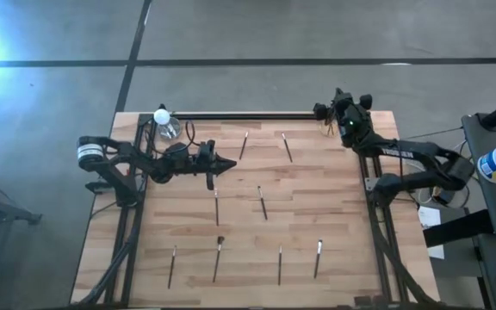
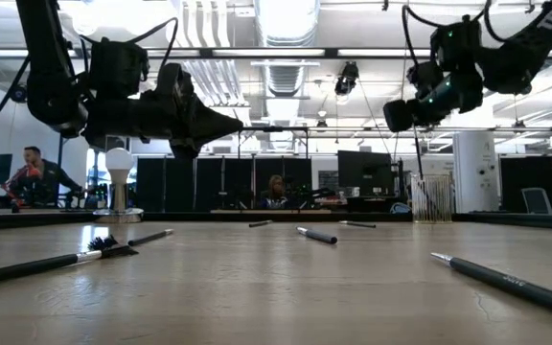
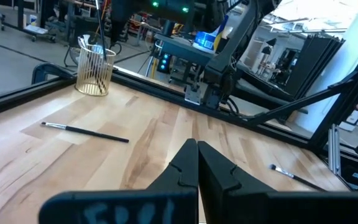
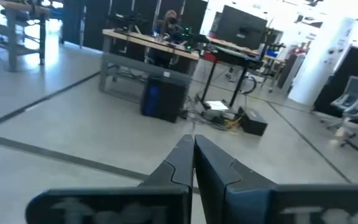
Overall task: Sort items
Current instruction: Put the black eyeshadow brush into the gold holder, then put the brow brush into the gold holder
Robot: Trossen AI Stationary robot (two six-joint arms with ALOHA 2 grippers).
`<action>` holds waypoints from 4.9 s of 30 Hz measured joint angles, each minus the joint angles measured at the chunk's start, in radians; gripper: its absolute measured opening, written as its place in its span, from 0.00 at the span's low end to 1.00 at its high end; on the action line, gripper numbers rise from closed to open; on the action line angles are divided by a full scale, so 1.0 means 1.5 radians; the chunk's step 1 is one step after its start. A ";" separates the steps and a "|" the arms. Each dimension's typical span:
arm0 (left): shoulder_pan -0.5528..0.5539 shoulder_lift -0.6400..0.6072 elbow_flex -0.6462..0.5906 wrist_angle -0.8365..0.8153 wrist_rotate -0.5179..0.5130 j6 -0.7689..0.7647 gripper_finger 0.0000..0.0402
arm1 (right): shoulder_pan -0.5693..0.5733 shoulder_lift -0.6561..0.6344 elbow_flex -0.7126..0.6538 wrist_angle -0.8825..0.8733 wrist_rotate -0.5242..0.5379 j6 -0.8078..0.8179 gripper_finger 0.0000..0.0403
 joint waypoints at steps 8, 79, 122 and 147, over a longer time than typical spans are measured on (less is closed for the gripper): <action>0.000 0.000 0.000 -0.001 0.000 -0.001 0.00 | -0.001 -0.016 0.005 0.027 -0.010 -0.029 0.02; -0.285 -0.057 0.279 -0.936 -0.294 -0.335 0.05 | 0.473 -0.262 -0.219 -0.259 -0.157 0.361 0.03; -0.569 0.115 0.563 -1.410 -0.446 -0.935 0.00 | 0.504 -0.295 -0.229 -0.233 -0.159 0.243 0.03; -0.235 0.016 0.161 -0.142 -0.317 -0.088 0.00 | 0.506 -0.188 -0.216 -0.056 -0.344 0.389 0.10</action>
